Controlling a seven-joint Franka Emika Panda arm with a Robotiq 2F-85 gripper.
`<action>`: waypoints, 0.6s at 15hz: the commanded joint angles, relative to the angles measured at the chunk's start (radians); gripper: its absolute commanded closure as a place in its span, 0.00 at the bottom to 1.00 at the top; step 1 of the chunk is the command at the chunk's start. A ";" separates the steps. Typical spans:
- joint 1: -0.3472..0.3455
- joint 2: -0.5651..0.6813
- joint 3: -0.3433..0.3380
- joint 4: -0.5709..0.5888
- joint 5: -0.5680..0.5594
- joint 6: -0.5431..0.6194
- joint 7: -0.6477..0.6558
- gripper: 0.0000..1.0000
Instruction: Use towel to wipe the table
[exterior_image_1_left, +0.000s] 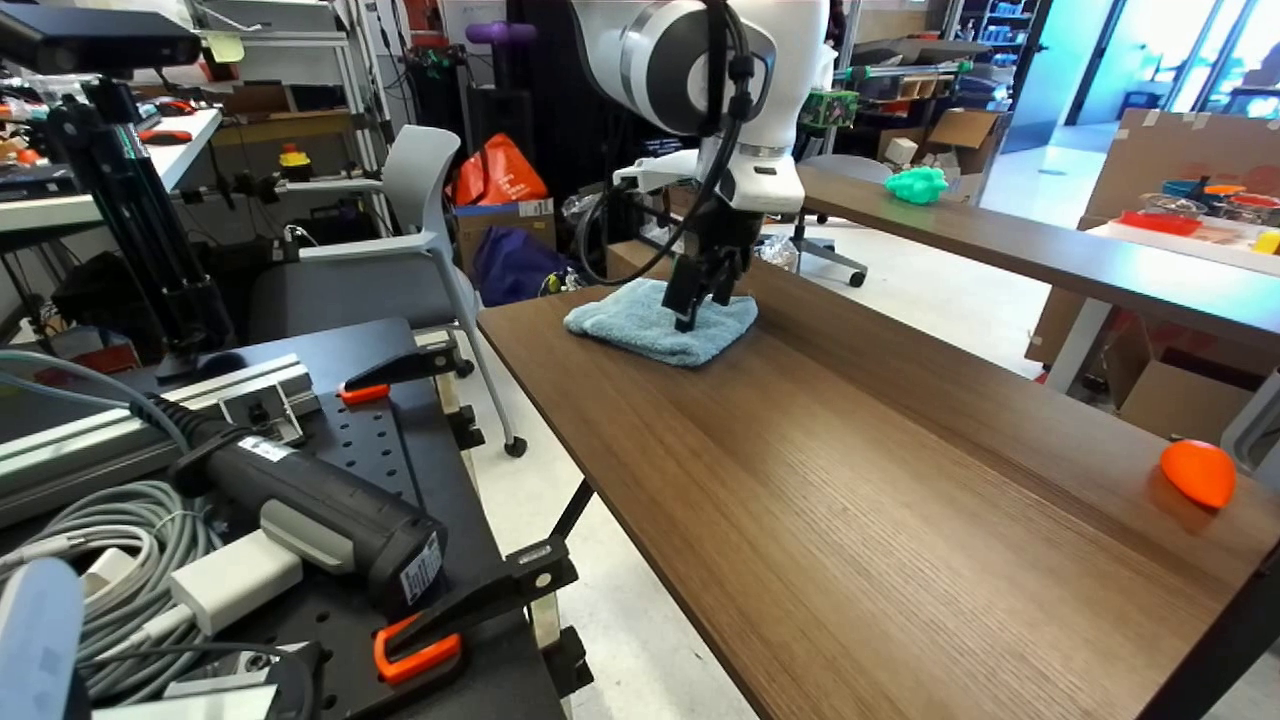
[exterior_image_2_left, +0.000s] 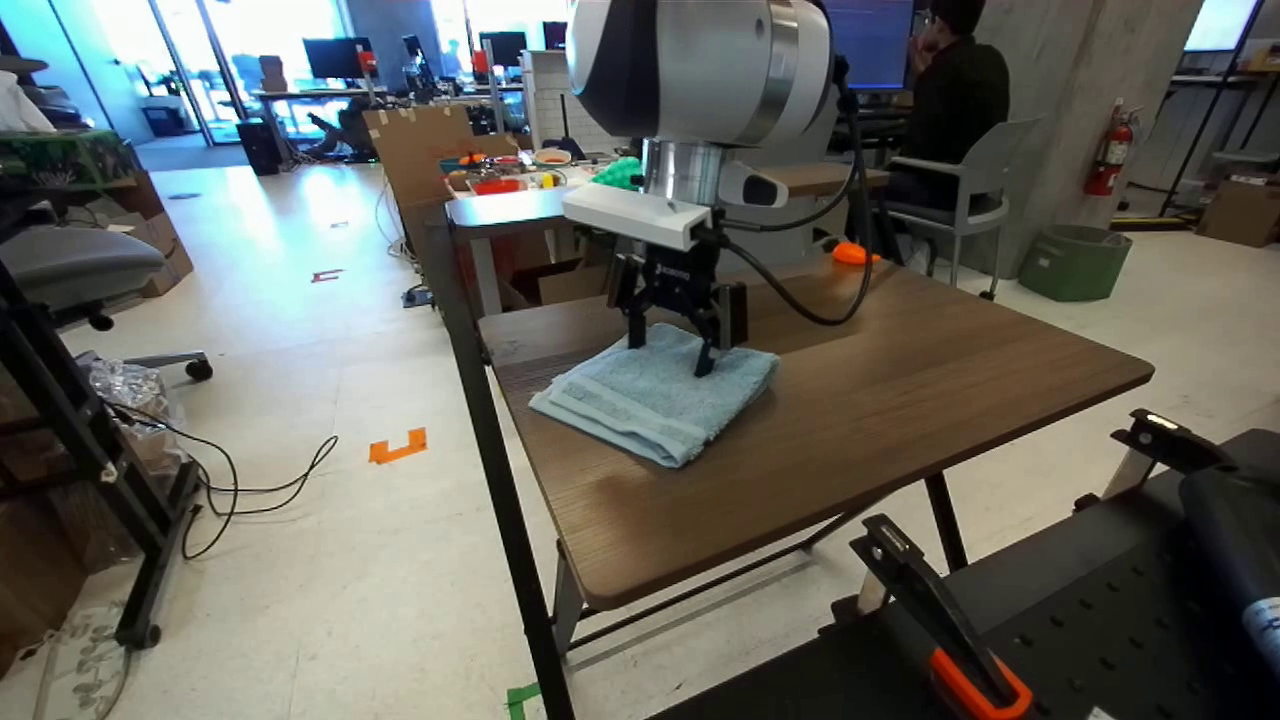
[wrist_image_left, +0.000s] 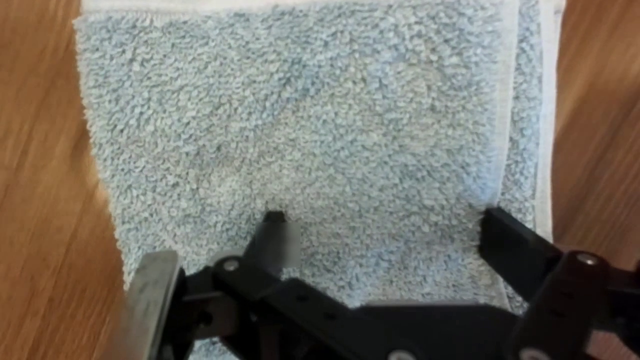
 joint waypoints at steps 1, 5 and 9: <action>-0.007 0.060 -0.088 0.032 -0.060 0.050 0.087 0.00; -0.020 0.110 -0.162 0.059 -0.090 0.118 0.176 0.00; -0.093 0.138 -0.101 0.091 -0.065 0.118 0.114 0.00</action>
